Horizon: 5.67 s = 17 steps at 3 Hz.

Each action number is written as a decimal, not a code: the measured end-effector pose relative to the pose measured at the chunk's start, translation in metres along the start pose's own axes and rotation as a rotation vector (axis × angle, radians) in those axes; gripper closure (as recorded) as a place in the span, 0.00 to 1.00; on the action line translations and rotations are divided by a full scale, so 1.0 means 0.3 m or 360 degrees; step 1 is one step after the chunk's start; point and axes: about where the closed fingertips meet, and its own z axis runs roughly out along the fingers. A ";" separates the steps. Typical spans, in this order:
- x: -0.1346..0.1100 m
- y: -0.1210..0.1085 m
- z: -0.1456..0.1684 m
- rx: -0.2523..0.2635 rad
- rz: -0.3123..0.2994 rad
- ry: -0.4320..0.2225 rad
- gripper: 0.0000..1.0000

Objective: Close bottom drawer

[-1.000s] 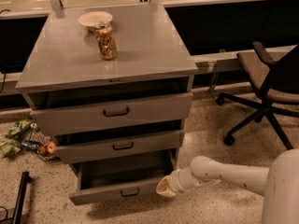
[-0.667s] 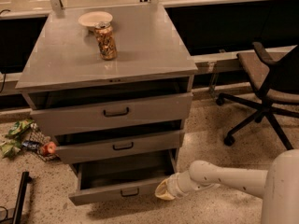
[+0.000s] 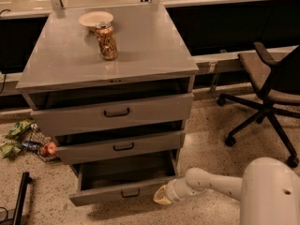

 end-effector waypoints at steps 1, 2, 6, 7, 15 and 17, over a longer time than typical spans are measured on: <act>0.092 -0.098 0.141 0.0028 -0.0023 -0.0006 1.00; 0.132 -0.222 0.215 0.0113 -0.0110 0.0050 1.00; 0.136 -0.498 0.188 0.0549 -0.0319 0.0244 1.00; 0.130 -0.538 0.180 0.0596 -0.0362 0.0260 1.00; 0.026 -0.439 -0.063 0.0638 -0.0035 -0.0272 1.00; -0.007 -0.336 -0.100 0.0612 0.0078 -0.0342 0.82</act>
Offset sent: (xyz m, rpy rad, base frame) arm 0.1360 0.0034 -0.1213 -0.1464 -0.2583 0.0024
